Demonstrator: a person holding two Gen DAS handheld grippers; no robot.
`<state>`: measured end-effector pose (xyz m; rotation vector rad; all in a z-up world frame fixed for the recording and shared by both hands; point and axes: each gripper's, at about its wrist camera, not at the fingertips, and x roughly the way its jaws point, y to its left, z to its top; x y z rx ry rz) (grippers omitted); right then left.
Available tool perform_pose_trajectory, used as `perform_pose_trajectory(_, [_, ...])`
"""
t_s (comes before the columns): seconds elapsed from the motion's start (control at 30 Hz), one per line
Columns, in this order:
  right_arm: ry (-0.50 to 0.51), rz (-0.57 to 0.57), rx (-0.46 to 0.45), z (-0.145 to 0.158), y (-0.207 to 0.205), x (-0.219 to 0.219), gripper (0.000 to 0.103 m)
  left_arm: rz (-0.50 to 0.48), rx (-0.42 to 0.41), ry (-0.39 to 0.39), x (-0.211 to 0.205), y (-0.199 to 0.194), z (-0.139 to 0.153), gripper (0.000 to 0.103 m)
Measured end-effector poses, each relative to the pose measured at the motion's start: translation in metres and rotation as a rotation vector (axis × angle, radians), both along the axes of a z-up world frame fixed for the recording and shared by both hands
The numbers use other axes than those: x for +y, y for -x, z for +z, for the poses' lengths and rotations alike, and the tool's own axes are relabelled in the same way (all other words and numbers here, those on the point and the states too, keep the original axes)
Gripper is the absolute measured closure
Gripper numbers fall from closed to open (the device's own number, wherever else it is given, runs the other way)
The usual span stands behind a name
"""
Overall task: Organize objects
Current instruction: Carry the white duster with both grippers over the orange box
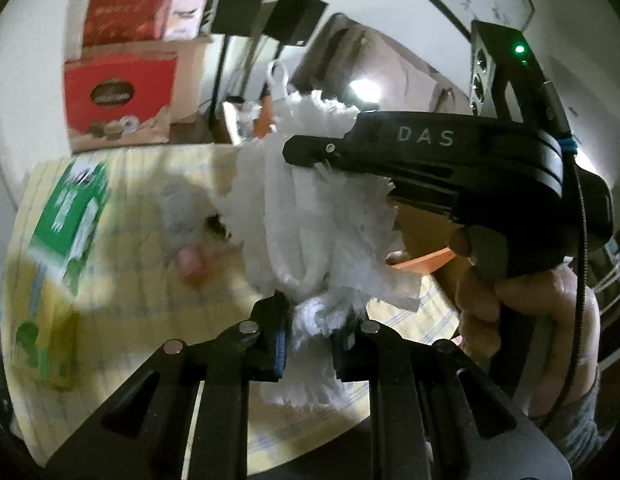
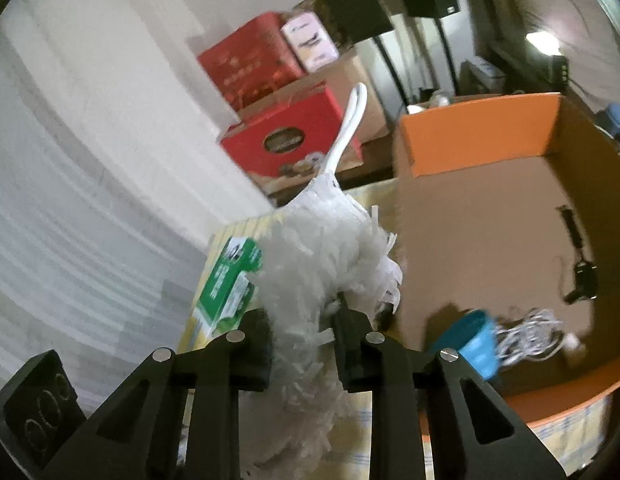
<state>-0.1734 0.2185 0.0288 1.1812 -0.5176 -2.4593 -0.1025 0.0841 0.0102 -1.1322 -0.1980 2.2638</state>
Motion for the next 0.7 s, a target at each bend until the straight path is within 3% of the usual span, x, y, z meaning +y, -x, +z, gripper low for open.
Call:
perform_pose_trajectory(0.23, [0.034,-0.104,0.016,0.013,0.003,0.055,0.083,-0.074,0.039,0.048,0.055,0.011,0.014,0.089])
perform_pose_trajectory(0.7, [0.057,-0.225,-0.033,-0.001,0.018,0.145,0.083,-0.142,0.05,0.147,0.132,0.044,0.0,0.089])
